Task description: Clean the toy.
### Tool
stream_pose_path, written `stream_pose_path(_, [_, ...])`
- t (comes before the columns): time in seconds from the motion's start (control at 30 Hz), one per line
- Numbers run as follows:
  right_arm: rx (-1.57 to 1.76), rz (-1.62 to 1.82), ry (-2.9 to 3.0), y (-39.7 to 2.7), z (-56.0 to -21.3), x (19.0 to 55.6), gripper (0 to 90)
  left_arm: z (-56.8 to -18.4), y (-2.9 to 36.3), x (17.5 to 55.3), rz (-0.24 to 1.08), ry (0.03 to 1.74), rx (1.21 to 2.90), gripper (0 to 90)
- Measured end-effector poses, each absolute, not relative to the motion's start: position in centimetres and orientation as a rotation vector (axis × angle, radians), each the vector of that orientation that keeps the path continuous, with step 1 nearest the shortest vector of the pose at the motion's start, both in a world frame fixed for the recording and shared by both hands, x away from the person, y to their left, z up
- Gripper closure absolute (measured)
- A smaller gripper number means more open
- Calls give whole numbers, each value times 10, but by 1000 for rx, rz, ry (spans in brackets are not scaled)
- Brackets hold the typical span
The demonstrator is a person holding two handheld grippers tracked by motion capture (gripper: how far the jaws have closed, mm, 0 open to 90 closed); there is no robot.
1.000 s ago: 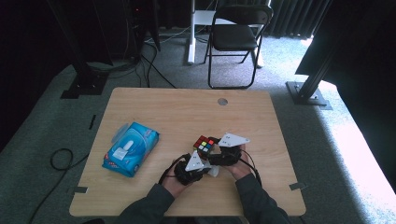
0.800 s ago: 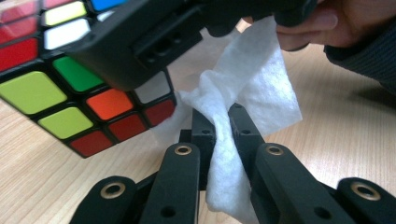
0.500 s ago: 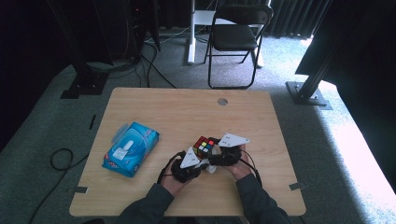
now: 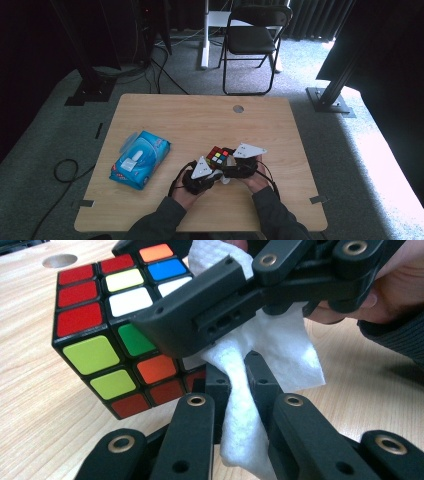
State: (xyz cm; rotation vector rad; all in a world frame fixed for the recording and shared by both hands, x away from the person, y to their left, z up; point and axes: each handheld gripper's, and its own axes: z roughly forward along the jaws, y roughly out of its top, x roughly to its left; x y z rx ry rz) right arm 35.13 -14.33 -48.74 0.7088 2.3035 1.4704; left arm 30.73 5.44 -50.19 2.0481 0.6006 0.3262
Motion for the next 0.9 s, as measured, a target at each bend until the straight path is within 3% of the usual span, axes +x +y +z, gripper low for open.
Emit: stream_pose_path(0.9, [698,1482,2302,-143,-486,351,342,-505,51,307,325,600,2071,835])
